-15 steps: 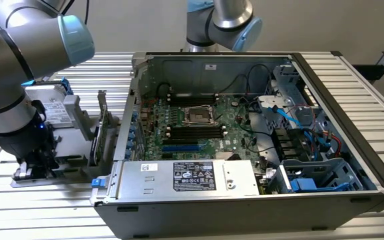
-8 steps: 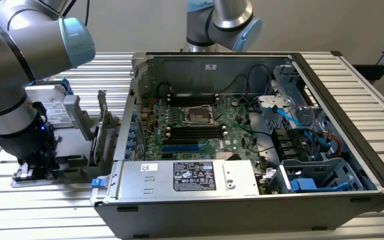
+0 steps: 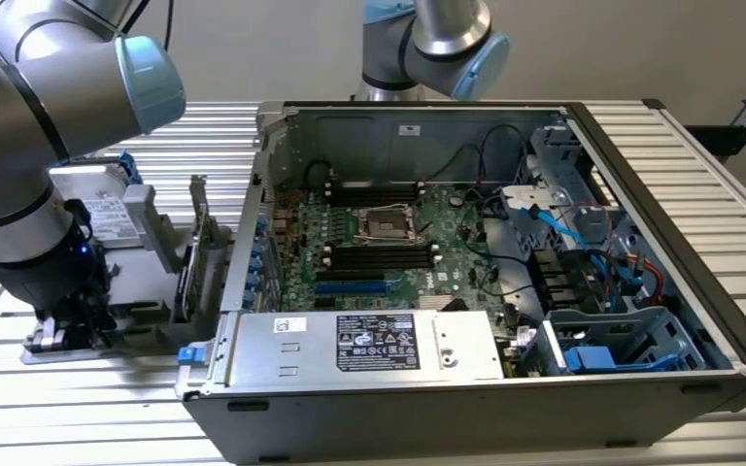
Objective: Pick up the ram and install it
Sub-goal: 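Pick up the ram and move it above insertion slot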
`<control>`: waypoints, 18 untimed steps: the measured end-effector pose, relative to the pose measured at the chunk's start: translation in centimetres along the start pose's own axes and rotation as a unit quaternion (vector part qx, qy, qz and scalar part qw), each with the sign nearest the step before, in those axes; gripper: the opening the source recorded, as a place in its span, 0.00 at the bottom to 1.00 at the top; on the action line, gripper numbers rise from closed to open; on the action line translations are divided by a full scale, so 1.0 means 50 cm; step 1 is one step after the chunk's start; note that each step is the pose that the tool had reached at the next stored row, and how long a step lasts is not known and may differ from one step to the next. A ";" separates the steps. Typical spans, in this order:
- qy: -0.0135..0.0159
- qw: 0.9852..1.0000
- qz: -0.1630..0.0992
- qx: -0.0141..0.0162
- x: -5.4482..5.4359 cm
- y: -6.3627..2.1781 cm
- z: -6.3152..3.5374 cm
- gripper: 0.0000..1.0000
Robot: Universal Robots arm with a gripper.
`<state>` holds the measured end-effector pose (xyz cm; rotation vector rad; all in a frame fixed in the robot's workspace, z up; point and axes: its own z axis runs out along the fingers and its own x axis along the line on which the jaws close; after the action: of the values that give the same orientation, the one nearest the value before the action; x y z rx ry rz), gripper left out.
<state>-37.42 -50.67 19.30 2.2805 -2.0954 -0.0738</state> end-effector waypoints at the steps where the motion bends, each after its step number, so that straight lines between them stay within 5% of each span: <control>1: 0.000 1.000 0.000 0.000 0.000 0.000 0.000 0.31; 11: 0.000 1.000 0.000 0.000 0.000 0.000 0.000 0.37; 16: 0.000 1.000 0.000 0.000 0.000 0.000 0.000 0.14; 18: 0.000 1.000 0.000 0.000 0.000 0.000 0.000 0.14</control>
<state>-37.42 -50.67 19.28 2.2802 -2.0950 -0.0731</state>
